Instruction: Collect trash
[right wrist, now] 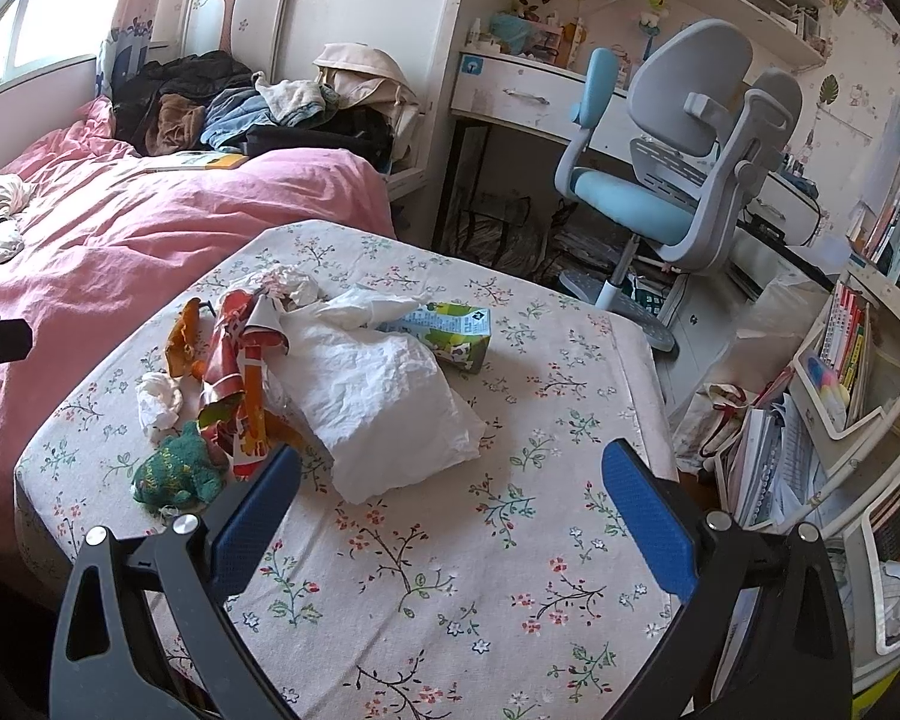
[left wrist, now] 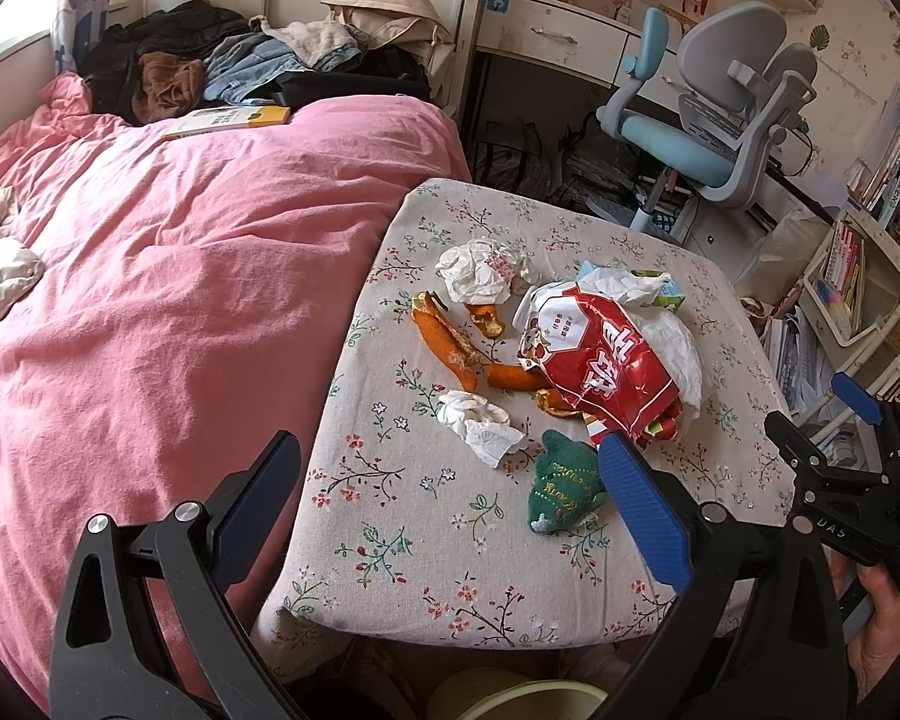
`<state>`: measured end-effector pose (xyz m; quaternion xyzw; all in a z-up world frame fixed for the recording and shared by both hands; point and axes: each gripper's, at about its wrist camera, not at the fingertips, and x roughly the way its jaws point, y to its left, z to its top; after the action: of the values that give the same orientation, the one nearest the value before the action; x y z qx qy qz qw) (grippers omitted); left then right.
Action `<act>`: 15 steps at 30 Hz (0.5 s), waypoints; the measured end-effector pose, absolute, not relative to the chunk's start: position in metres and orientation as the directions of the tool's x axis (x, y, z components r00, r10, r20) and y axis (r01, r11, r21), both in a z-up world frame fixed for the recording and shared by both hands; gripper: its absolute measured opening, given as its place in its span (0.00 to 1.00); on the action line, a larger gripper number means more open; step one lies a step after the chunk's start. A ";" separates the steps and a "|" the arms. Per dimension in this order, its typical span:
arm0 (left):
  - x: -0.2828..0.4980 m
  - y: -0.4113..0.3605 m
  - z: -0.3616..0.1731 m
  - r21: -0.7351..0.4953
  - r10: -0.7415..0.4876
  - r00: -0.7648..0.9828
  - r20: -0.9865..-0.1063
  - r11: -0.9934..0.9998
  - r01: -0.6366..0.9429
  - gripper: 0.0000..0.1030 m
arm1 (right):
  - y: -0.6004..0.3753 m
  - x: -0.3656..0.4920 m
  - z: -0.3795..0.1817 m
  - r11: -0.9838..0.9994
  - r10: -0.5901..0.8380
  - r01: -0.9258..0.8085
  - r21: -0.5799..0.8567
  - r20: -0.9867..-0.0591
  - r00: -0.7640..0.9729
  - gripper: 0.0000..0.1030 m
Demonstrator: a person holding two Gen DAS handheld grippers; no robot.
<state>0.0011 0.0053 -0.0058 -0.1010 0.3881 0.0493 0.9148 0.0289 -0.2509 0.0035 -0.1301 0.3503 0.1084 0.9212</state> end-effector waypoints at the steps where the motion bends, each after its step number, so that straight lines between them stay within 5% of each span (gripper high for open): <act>1: 0.002 0.005 -0.005 -0.146 0.012 0.694 -0.720 0.975 -0.169 0.93 | -0.251 0.029 0.004 0.943 0.108 -0.291 -0.164 -0.674 0.731 0.94; 15: 0.004 0.021 -0.012 -0.139 0.047 0.681 -0.731 0.966 -0.216 0.93 | -0.244 0.029 -0.001 0.936 0.127 -0.317 -0.155 -0.689 0.713 0.94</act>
<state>0.0037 0.0212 -0.0124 -0.1077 0.3928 0.0722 0.9104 0.0285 -0.2438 -0.0008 -0.1323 0.3588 0.1212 0.9160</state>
